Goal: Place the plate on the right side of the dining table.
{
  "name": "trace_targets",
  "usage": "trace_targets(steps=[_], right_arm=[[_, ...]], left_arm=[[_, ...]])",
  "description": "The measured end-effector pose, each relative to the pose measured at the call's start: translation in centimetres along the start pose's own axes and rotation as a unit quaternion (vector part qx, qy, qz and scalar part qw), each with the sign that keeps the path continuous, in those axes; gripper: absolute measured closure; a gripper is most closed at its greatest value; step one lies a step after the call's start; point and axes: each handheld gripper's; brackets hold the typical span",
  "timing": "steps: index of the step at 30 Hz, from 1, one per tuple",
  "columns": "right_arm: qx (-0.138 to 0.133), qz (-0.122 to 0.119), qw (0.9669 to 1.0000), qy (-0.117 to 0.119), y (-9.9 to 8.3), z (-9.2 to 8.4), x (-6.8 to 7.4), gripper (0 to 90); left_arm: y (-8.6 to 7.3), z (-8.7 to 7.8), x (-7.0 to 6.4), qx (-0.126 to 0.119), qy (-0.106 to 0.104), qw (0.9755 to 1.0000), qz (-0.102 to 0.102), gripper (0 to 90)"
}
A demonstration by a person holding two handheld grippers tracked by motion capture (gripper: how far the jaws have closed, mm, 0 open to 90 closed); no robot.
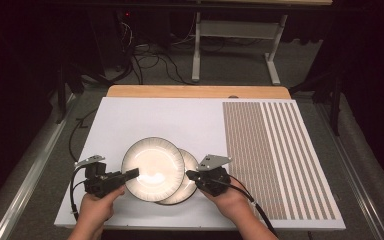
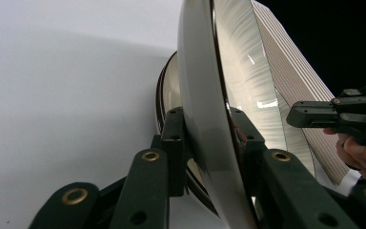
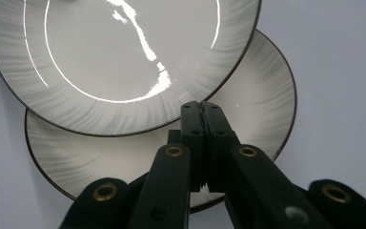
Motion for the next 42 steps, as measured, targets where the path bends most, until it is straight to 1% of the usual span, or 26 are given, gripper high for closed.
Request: trace_targets(steps=[4,8,9,10,14,18,20,24,25,26,27,28,29,31,35,36,38,40,42], right_arm=[[-0.004,0.005,1.0000,-0.003,-0.1,-0.7,-0.5,89.4],[-0.010,0.010,0.9999,-0.006,-0.1,-1.3,-0.9,87.4],[-0.013,0.013,0.9998,-0.007,-0.2,-1.4,-1.0,86.8],[-0.016,0.014,0.9997,-0.010,-0.2,-1.6,-1.1,86.1],[-0.025,0.022,0.9993,-0.015,-0.3,-2.4,-1.6,82.7],[-0.033,0.029,0.9988,-0.021,-0.4,-3.3,-2.1,80.8],[-0.038,0.036,0.9983,-0.026,-0.6,-3.9,-2.5,79.9],[-0.047,0.041,0.9974,-0.036,-1.0,-4.9,-3.3,77.7],[-0.047,0.041,0.9974,-0.036,-1.0,-4.9,-3.3,77.7],[-0.052,0.046,0.9967,-0.043,-1.3,-5.5,-3.8,76.1],[-0.056,0.051,0.9961,-0.045,-1.4,-5.8,-4.1,74.9],[-0.056,0.051,0.9961,-0.045,-1.4,-5.8,-4.1,74.9],[-0.063,0.061,0.9950,-0.049,-1.6,-6.4,-4.5,73.3],[-0.069,0.063,0.9942,-0.053,-1.7,-6.9,-4.8,71.5],[-0.078,0.069,0.9929,-0.057,-2.0,-7.7,-5.1,67.4],[-0.081,0.067,0.9928,-0.058,-2.1,-7.8,-5.1,66.1],[-0.083,0.072,0.9922,-0.058,-2.2,-8.1,-5.2,63.8],[-0.088,0.068,0.9921,-0.057,-2.3,-8.3,-5.3,61.2],[-0.089,0.073,0.9917,-0.057,-2.3,-8.5,-5.3,59.4]], left_arm=[[0.0,-0.2,0.0,-0.005,0.000,1.0000,0.003,73.5],[0.0,-0.3,-0.2,-0.011,0.000,0.9998,0.014,74.2],[0.0,-0.3,-0.2,-0.011,0.000,0.9998,0.014,74.5],[0.0,-0.3,-0.4,-0.017,-0.001,0.9997,0.019,74.7],[0.1,-0.4,-0.7,-0.020,-0.001,0.9992,0.034,75.3],[0.1,-0.4,-1.0,-0.023,-0.001,0.9988,0.042,75.8],[0.1,-0.4,-1.1,-0.024,0.001,0.9985,0.049,76.0],[0.1,-0.5,-1.3,-0.028,0.002,0.9978,0.059,76.3],[0.1,-0.5,-1.3,-0.028,0.002,0.9978,0.059,76.4],[0.1,-0.5,-1.4,-0.029,0.004,0.9974,0.066,76.4],[0.1,-0.5,-1.5,-0.031,0.003,0.9972,0.068,76.6],[0.1,-0.5,-1.5,-0.031,0.003,0.9972,0.068,76.7],[0.1,-0.5,-1.6,-0.032,0.004,0.9966,0.076,76.9],[0.1,-0.5,-1.8,-0.033,0.008,0.9960,0.083,77.1],[0.1,-0.5,-1.8,-0.033,0.009,0.9957,0.087,77.0],[0.1,-0.5,-1.9,-0.033,0.009,0.9955,0.088,77.0],[0.1,-0.5,-1.9,-0.034,0.010,0.9948,0.095,77.0],[0.1,-0.6,-2.0,-0.034,0.013,0.9941,0.103,77.0],[0.1,-0.6,-2.1,-0.035,0.013,0.9939,0.104,77.0]])
Point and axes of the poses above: each handheld gripper's, and its own axes: z roughly forward along the jaws, y roughly out of its top, x roughly to its left, and after that the axes turned 8 degrees about -y, right-handed
